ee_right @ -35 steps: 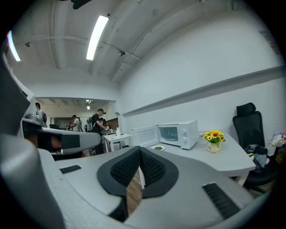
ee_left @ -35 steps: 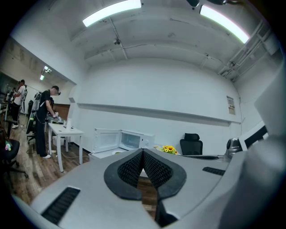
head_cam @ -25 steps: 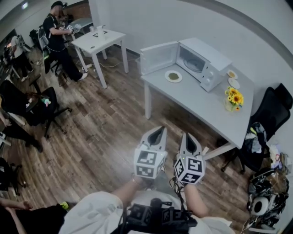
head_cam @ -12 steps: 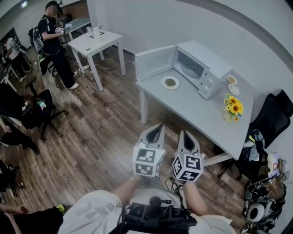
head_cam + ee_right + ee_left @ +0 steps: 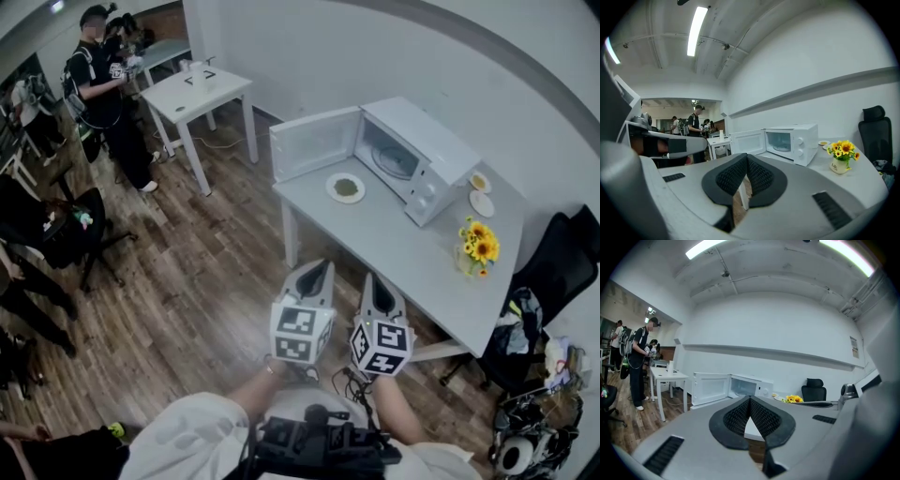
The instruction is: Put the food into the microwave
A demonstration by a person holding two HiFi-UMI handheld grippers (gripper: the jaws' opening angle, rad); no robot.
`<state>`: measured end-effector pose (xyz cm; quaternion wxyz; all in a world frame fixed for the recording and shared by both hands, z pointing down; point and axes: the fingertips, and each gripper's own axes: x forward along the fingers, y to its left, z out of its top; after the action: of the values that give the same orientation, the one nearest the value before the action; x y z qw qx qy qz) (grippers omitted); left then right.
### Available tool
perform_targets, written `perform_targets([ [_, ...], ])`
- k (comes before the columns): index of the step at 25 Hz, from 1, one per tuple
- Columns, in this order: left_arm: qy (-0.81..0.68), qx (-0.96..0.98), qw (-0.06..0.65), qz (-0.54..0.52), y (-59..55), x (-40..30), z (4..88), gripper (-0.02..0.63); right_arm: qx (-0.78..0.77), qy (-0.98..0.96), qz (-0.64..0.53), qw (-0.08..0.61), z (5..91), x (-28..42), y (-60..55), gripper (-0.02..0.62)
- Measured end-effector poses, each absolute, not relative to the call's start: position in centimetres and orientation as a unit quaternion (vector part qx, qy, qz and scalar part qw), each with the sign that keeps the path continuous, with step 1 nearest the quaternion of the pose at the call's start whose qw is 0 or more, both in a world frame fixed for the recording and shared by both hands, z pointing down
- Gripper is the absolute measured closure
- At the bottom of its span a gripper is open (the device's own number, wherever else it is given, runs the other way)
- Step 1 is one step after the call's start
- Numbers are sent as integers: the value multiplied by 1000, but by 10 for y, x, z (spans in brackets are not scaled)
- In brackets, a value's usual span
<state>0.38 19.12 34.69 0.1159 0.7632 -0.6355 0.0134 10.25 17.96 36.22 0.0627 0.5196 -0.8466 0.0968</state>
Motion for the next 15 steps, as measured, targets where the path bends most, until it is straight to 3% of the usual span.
perform_targets([
  [15,-642,757,124,26,125,14,358,597,504,-853,103,83,374,110,109,572],
])
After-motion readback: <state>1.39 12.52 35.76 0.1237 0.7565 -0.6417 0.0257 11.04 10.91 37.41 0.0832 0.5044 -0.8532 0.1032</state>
